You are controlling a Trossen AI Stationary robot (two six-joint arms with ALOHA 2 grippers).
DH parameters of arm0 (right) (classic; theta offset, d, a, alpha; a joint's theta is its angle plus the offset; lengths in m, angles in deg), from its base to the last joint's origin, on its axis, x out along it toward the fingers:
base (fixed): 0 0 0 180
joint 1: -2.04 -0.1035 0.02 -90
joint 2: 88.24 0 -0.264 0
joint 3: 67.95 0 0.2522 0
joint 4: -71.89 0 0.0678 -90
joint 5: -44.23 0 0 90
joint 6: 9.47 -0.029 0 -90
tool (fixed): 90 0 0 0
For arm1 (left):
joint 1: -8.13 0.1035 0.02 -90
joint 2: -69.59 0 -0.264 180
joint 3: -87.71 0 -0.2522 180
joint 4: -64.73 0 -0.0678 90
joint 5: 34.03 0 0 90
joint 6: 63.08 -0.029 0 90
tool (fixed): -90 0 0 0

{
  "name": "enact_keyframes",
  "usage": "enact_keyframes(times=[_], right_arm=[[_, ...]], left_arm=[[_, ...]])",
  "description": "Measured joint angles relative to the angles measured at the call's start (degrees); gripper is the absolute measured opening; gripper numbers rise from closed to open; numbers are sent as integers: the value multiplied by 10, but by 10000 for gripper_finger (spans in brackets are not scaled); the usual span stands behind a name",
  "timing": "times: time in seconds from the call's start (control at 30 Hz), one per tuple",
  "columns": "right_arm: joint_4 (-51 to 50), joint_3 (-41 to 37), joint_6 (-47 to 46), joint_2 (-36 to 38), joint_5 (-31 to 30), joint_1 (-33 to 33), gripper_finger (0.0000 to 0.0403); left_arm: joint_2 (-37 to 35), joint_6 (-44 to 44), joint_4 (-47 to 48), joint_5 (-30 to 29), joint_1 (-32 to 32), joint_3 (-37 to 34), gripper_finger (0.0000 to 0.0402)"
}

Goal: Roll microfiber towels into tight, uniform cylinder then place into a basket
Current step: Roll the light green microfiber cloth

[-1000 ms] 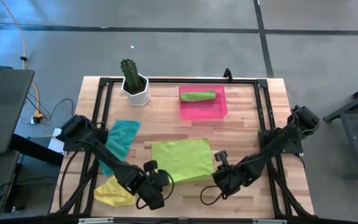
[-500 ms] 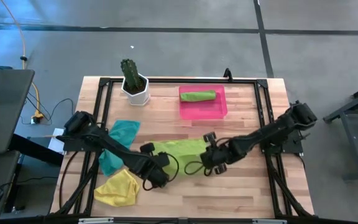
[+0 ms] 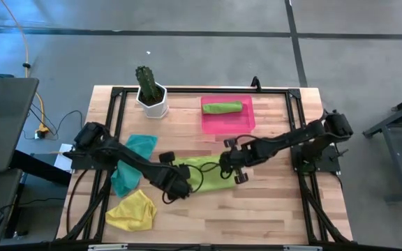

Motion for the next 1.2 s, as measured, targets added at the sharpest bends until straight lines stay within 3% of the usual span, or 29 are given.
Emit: enact_keyframes(times=[0.13,0.33,0.53,1.2], right_arm=[[-8,0,-2,0,26,24,0],[-17,0,-14,-10,54,62,0],[-21,0,11,-52,53,81,0],[-28,0,27,-57,3,96,0]], left_arm=[[0,-71,-5,-25,14,0,0],[0,-110,-29,-20,43,0,0],[0,-105,-30,9,72,-15,0],[0,-108,-40,-19,110,-32,0]])
